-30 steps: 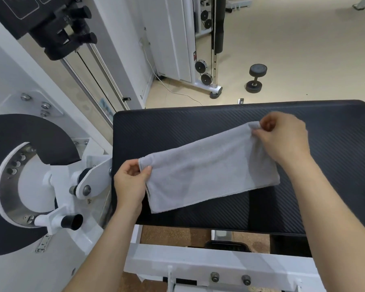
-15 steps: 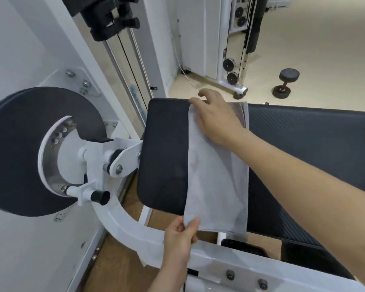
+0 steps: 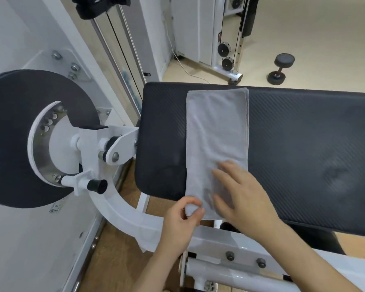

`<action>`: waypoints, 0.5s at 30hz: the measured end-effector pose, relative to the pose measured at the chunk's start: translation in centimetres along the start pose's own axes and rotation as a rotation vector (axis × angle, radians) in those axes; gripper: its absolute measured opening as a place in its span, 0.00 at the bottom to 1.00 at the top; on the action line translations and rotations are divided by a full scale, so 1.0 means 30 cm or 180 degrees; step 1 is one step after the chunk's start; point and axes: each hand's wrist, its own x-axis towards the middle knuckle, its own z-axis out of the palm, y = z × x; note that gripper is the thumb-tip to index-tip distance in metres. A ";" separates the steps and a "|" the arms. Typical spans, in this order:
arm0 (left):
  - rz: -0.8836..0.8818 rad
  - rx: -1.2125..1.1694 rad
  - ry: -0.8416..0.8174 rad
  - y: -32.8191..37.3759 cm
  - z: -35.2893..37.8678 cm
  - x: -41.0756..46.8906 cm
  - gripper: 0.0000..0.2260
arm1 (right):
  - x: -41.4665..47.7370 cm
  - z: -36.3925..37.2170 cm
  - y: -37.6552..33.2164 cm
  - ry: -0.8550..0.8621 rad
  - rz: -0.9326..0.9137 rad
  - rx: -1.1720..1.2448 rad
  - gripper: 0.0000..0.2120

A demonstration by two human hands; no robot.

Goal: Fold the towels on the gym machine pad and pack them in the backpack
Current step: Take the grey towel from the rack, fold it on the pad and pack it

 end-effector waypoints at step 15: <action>0.1218 0.2891 0.0631 0.013 -0.046 -0.010 0.24 | -0.162 0.109 0.075 0.0264 -0.0197 -0.0542 0.22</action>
